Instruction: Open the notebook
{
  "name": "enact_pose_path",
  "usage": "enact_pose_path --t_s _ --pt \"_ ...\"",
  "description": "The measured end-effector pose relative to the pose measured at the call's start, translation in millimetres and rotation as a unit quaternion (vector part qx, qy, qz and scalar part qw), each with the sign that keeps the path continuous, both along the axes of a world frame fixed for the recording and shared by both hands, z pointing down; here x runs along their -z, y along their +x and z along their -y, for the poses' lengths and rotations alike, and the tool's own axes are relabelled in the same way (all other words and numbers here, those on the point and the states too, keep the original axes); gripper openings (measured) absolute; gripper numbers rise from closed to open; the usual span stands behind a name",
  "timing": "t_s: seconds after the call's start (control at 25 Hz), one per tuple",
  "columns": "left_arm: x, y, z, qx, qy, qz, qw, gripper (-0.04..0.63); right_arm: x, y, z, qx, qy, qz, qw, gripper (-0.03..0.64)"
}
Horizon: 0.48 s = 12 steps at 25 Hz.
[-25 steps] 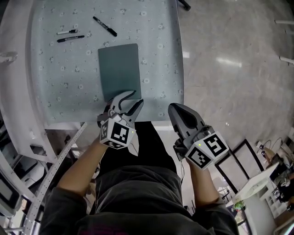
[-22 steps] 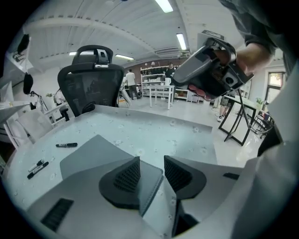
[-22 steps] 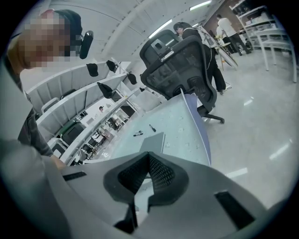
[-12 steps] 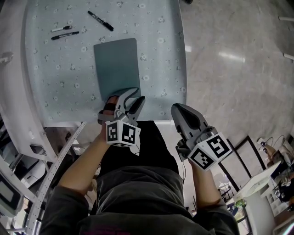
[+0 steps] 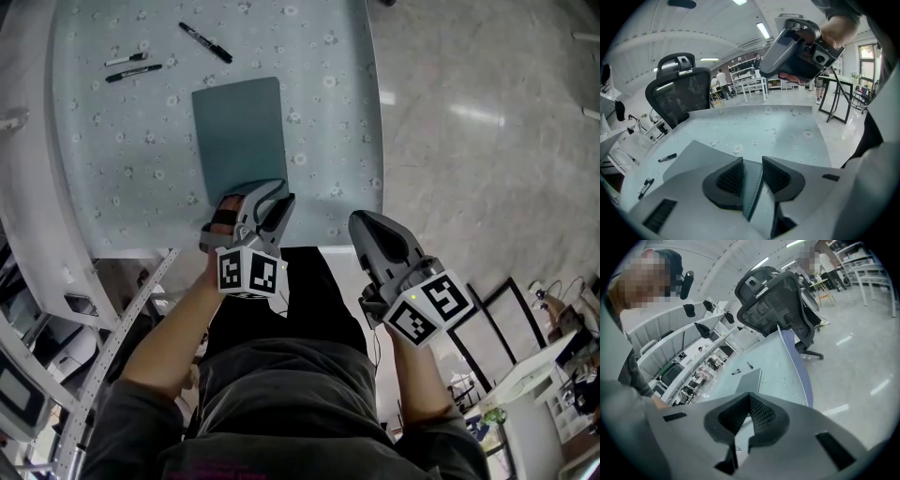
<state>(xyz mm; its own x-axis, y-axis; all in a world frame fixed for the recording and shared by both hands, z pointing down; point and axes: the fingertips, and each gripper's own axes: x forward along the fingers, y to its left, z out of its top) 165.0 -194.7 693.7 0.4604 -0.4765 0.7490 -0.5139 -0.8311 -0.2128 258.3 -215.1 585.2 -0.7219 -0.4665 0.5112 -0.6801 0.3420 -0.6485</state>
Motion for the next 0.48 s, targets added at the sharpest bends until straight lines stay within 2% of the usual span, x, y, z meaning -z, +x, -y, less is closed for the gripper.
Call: enact_pose_path --t_s 0.28,0.48 --pt "9.4 3.0 -4.6 0.002 -0.013 -0.031 0.9994 0.029 1.9 -5.4 0.9 0.003 0.003 0.005 1.0 0.003" --pt "23.4 -0.9 -1.6 0.022 -0.015 -0.062 0.9977 0.01 4.2 -10.9 2.5 0.007 0.006 0.008 1.0 0.003"
